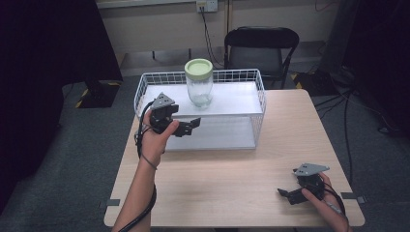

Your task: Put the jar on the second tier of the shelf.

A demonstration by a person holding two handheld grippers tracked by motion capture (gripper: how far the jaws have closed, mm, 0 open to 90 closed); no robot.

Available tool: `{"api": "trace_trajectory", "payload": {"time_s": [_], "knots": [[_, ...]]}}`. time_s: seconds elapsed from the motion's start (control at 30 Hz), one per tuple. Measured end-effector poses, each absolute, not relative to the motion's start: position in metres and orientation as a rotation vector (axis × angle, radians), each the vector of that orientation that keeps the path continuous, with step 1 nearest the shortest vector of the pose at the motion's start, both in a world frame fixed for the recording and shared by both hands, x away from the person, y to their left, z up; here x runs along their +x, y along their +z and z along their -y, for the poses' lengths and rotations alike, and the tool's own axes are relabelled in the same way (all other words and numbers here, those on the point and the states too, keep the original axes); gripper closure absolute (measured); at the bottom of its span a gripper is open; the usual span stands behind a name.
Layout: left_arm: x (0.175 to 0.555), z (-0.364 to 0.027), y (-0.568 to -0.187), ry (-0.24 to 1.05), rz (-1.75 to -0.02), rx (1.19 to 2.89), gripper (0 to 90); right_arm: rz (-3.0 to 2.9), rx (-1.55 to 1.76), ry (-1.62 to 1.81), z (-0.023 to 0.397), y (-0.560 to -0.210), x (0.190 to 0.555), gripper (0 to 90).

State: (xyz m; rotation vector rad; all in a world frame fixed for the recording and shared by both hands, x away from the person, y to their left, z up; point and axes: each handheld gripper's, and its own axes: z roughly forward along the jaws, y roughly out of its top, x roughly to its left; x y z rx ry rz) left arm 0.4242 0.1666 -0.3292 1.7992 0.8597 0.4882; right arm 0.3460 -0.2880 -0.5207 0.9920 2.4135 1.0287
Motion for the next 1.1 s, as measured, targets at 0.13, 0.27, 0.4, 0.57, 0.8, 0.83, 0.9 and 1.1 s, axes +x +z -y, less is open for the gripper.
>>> {"api": "trace_trajectory", "payload": {"time_s": [0.13, 0.27, 0.4, 0.57, 0.8, 0.83, 0.9, 1.1], "knots": [[0.420, -0.169, -0.332, 0.493, -0.850, 1.805, 1.2, -2.413, 0.992, 1.029, 0.288, -0.521, 0.346, 0.0], [0.417, -0.170, -0.336, 0.485, -0.845, 1.810, 1.2, -2.413, 0.992, 1.029, 0.288, -0.521, 0.346, 0.0], [0.414, -0.172, -0.341, 0.491, -0.839, 1.828, 1.1, -2.413, 0.992, 1.029, 0.288, -0.521, 0.346, 0.0], [0.410, -0.174, -0.347, 0.485, -0.839, 1.833, 1.1, -2.413, 0.992, 1.028, 0.288, -0.521, 0.346, 0.0], [0.408, -0.180, -0.359, 0.479, -0.850, 1.848, 1.1, -2.413, 0.992, 1.029, 0.288, -0.521, 0.346, 0.0], [0.407, -0.180, -0.361, 0.480, -0.851, 1.849, 1.2, -2.413, 0.992, 1.029, 0.288, -0.521, 0.346, 0.0], [0.407, -0.182, -0.364, 0.478, -0.853, 1.853, 1.2, -2.413, 0.992, 1.029, 0.288, -0.521, 0.346, 0.0], [0.405, -0.185, -0.371, 0.480, -0.849, 1.864, 1.7, -2.413, 0.992, 1.029, 0.288, -0.521, 0.346, 0.0]]}}
